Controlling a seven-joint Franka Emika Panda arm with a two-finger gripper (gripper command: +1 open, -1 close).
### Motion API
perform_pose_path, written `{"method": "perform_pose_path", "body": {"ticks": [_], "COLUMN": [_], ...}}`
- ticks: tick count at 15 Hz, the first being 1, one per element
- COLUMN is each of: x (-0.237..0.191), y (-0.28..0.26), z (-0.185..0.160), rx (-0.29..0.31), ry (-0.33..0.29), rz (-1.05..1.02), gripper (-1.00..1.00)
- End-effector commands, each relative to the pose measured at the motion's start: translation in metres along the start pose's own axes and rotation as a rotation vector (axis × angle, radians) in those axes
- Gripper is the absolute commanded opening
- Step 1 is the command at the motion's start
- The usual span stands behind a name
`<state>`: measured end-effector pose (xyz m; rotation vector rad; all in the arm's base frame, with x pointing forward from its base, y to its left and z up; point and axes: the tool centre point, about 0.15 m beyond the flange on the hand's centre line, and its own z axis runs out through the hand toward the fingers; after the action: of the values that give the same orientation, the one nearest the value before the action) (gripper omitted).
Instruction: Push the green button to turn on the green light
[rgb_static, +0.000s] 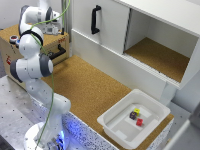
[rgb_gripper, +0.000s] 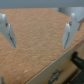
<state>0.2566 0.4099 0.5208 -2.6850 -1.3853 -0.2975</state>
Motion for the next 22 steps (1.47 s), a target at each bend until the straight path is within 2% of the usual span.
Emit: {"method": "perform_pose_path", "body": {"ticks": [1,3,5,7,8,16,17,18,22], "x": [-0.001,-0.003,-0.006,-0.007,-0.008,0.011,0.010,0.008,-0.006], "y": [-0.065,-0.088,-0.101,-0.107,-0.109,-0.082,-0.080,-0.081,-0.107], "z": [-0.004,-0.001,0.001,0.008,0.011,0.015,0.016,0.018,0.031], "rx": [-0.023,-0.046,-0.017,0.003,-0.011,-0.061,-0.076,-0.056,-0.079], "ry": [-0.122,-0.109,-0.087,-0.113,-0.125,-0.089,-0.095,-0.103,-0.175], "rz": [-0.171,-0.224,-0.234,-0.248,-0.271,-0.173,-0.165,-0.158,-0.229], "gripper": [1.00,1.00,1.00,1.00,-1.00,-1.00,-1.00,-1.00,-1.00]}}
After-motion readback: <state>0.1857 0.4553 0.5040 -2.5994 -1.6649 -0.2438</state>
